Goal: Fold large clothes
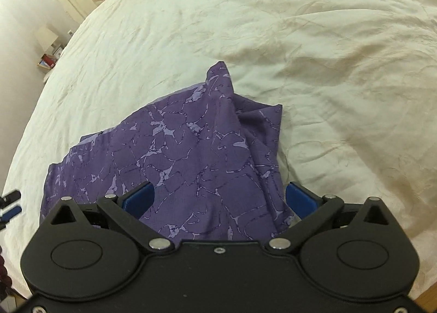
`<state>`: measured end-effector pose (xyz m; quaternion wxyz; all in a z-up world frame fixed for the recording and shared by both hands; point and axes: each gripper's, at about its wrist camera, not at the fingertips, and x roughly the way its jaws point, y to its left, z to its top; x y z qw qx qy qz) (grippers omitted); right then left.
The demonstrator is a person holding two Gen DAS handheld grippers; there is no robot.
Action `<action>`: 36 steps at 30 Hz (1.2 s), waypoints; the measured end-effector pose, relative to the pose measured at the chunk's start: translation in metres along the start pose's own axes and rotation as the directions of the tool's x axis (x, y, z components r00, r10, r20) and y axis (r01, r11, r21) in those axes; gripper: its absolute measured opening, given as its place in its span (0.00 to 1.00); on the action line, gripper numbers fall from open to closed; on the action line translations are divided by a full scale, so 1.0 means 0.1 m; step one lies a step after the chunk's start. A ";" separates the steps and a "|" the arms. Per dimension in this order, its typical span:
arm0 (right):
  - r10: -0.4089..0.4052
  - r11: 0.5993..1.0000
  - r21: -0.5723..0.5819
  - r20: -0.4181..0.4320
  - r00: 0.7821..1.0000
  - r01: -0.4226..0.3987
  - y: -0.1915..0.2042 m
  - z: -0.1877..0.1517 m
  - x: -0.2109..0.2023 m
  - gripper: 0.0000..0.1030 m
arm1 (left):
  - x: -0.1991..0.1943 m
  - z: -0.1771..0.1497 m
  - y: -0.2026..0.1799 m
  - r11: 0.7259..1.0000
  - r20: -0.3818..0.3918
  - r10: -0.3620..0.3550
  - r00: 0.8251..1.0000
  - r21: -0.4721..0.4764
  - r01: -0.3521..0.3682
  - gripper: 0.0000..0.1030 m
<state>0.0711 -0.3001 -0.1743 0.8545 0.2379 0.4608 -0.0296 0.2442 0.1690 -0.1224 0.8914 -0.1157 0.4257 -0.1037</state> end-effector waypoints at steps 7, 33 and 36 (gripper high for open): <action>0.039 0.999 -0.008 -0.033 0.999 -0.040 -0.11 0.08 0.12 0.99 | 0.29 -0.12 -0.71 0.990 -0.056 -0.105 0.993 0.088 0.110 0.77; 0.307 0.950 0.036 -0.313 0.899 -0.311 -0.58 0.26 0.95 1.00 | 1.32 -0.66 -1.48 0.998 -0.183 -0.019 0.983 0.056 0.029 0.99; 0.325 0.943 0.041 -0.321 0.890 -0.330 -0.61 0.27 0.96 1.00 | 1.39 -0.70 -1.54 0.995 -0.201 0.021 0.979 0.098 -0.001 1.00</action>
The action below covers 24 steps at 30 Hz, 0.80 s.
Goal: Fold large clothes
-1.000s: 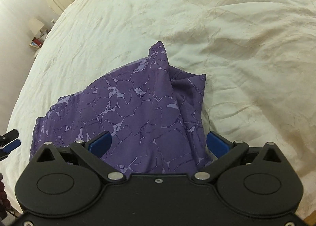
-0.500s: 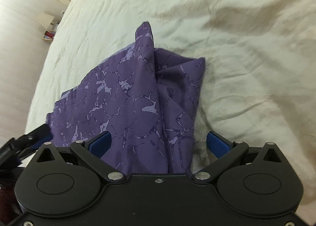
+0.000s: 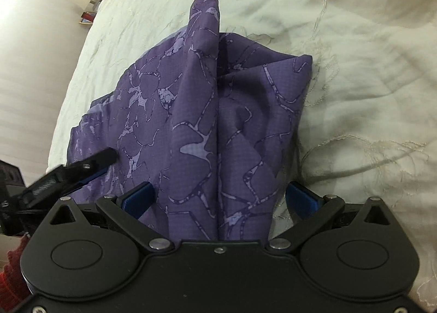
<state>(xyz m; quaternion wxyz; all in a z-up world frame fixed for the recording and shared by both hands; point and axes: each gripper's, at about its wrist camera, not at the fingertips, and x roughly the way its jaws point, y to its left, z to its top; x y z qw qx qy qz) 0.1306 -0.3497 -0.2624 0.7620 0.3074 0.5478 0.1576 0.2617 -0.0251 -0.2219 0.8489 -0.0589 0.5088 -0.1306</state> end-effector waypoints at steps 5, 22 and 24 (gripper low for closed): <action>-0.006 1.000 -0.020 0.009 1.000 0.006 0.02 -0.03 -0.02 1.00 | 0.05 -0.01 -0.10 0.998 -0.016 0.057 0.998 0.038 -0.057 1.00; 0.039 0.998 -0.042 -0.027 0.999 -0.040 -0.02 0.03 0.00 1.00 | 0.12 0.28 0.01 0.986 0.023 0.052 0.998 -0.157 -0.048 0.28; 0.056 0.998 -0.028 -0.031 0.998 -0.057 -0.06 0.06 -0.01 1.00 | 0.14 0.29 0.02 0.989 0.021 0.047 0.999 -0.143 -0.044 0.28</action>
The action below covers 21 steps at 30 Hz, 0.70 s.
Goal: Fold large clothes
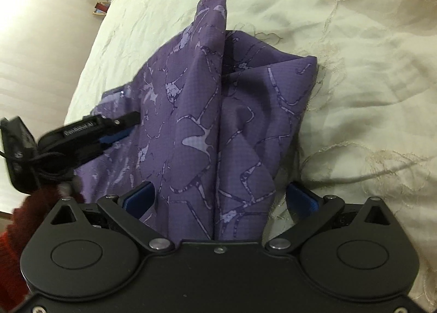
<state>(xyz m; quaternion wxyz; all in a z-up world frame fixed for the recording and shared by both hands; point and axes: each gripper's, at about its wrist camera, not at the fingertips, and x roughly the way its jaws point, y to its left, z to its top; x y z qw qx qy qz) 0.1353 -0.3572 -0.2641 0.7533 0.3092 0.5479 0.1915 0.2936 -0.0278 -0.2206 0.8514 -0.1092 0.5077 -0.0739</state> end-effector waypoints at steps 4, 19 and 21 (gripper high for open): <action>0.028 0.999 0.029 0.003 1.000 -0.028 -0.07 0.05 -0.01 1.00 | -0.13 -0.01 0.00 1.000 0.019 -0.006 1.000 -0.004 0.006 0.28; 0.102 0.995 0.013 -0.028 0.994 -0.101 -0.11 0.22 0.06 0.55 | -0.75 -0.91 0.34 0.991 0.056 -0.015 0.998 -0.131 0.022 0.28; 0.110 0.994 -0.004 -0.040 0.993 -0.110 -0.05 0.24 0.05 0.48 | -0.65 -0.91 0.37 0.991 0.040 -0.019 0.999 -0.130 0.024 0.28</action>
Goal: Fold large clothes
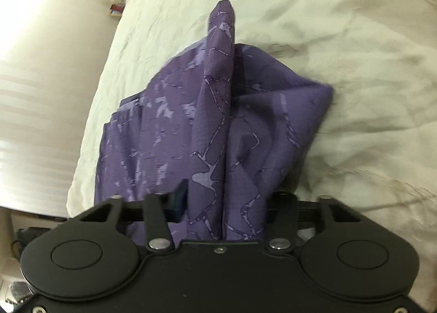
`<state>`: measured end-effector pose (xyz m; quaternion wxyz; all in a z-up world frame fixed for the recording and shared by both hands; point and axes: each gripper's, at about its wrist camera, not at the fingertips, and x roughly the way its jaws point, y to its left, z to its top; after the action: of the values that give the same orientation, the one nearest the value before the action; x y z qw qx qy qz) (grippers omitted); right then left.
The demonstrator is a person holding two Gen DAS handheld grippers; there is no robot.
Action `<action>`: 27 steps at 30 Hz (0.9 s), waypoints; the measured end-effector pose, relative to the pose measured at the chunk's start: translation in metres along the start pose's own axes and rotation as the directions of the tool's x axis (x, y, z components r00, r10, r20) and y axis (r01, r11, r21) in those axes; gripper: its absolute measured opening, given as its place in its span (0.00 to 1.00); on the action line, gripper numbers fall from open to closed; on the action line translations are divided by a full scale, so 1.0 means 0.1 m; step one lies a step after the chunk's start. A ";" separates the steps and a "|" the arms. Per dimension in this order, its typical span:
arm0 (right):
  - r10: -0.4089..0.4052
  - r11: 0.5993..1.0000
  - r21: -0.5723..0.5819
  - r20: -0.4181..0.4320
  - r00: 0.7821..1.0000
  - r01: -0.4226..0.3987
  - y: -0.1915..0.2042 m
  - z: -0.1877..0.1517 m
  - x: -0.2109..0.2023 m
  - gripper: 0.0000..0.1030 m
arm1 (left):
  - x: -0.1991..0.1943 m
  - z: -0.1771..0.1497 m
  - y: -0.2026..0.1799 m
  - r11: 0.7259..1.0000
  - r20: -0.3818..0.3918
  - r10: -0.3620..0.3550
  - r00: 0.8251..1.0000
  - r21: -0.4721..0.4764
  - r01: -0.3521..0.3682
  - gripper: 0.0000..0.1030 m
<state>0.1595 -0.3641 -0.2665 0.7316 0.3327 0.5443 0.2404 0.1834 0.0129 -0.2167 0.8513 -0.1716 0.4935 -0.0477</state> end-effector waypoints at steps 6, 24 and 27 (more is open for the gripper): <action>-0.033 0.999 -0.022 0.022 0.999 0.034 0.28 0.01 -0.12 0.33 | 0.17 0.06 0.10 0.999 -0.018 -0.036 0.999 -0.026 0.035 0.28; -0.029 0.997 -0.068 0.107 0.994 0.037 2.29 -0.21 0.06 0.29 | -0.56 0.48 0.91 0.962 -0.033 -0.135 0.990 0.234 0.139 0.28; -0.049 0.994 -0.089 0.084 0.995 0.056 2.59 -0.22 0.40 0.29 | -0.76 0.59 1.12 0.966 0.009 -0.112 0.994 0.235 0.106 0.29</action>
<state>0.1527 -0.1588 -0.1026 0.7737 0.2939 0.5110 0.2320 0.1855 0.1514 -0.1648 0.8672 -0.0974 0.4646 -0.1504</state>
